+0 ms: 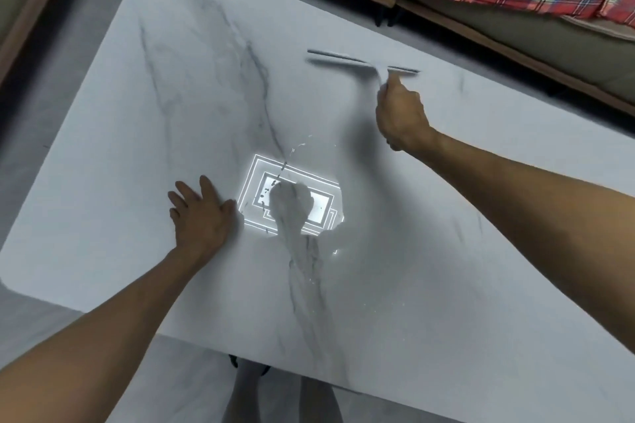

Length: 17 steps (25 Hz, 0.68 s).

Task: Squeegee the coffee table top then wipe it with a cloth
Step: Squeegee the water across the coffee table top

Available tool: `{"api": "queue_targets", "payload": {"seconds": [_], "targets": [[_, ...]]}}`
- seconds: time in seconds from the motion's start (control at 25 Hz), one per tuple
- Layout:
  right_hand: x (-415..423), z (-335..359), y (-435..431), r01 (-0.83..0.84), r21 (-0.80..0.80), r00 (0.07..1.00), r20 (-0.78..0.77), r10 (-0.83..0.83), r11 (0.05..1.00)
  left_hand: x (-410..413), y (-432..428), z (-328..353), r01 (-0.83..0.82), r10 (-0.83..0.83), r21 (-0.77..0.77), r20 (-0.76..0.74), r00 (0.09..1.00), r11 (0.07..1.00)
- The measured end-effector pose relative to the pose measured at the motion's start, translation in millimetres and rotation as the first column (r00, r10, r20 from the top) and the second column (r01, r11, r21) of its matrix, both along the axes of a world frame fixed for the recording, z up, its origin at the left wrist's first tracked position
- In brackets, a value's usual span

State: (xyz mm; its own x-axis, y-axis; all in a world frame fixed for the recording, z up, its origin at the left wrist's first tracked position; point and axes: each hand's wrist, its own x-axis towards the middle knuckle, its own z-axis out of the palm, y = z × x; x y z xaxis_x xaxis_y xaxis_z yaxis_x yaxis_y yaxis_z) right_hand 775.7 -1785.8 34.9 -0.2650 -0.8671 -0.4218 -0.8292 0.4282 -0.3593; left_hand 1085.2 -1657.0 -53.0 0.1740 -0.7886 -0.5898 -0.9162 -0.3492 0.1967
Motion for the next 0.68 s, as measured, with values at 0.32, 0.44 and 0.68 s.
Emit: {"api": "queue_targets", "payload": {"seconds": [0.32,0.44,0.68], "targets": [[6,-13,127,-0.344,0.114,0.938,-0.01,0.348,0.932,1,-5,1,0.02,-0.019,0.08,-0.006,1.0,0.997],[-39,20,193,-0.418,0.273,0.899,-0.015,0.438,0.866,5,-7,9,0.018,-0.014,0.095,-0.043,0.999,0.995],[-36,49,127,-0.307,0.16,0.95,-0.004,0.312,0.938,11,13,26,0.086,-0.085,-0.024,0.026,0.996,0.996]]}}
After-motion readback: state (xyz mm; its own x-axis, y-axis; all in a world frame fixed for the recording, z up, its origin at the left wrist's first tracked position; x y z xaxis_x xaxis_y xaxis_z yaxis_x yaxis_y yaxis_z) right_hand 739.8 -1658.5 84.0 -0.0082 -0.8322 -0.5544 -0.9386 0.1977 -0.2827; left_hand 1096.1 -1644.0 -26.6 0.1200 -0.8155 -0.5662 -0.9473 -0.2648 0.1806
